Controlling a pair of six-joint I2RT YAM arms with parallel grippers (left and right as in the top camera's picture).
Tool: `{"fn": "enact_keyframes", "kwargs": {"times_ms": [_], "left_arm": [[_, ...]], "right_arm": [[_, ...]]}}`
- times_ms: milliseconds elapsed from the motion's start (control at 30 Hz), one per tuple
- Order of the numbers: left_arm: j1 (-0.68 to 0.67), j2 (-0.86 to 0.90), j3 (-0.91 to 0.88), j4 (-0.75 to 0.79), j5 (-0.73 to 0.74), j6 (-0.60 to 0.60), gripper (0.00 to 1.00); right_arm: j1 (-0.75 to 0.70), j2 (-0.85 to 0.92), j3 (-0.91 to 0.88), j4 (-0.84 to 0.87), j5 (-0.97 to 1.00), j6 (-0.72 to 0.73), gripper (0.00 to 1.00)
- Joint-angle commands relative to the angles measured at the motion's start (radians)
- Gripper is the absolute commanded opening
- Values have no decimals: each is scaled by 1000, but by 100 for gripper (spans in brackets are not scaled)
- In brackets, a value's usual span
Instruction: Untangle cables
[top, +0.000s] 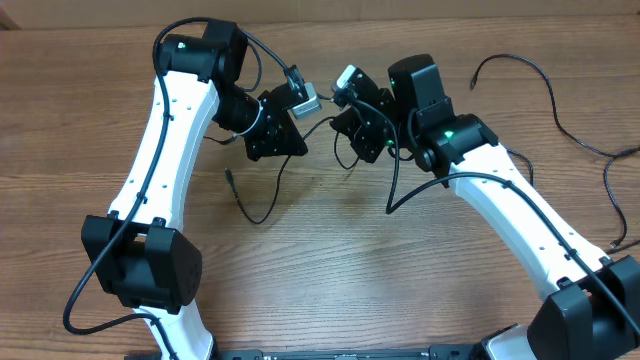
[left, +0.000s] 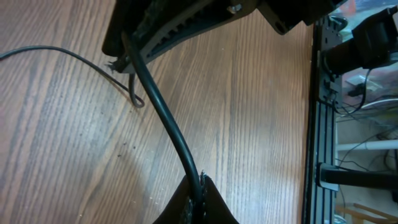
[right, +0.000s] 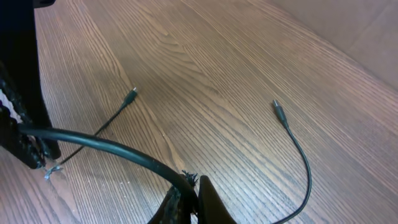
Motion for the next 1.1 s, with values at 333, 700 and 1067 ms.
{"fn": "enact_keyframes", "kwargs": {"times_ms": [333, 700, 1067], "left_arm": [[-4, -27, 17, 46, 53, -28, 4], [0, -27, 17, 62, 91, -29, 4], [1, -27, 17, 72, -17, -98, 100]], "right_arm": [[0, -32, 18, 6, -34, -18, 25], [0, -32, 18, 50, -47, -25, 4], [-45, -32, 18, 153, 11, 194, 4]]}}
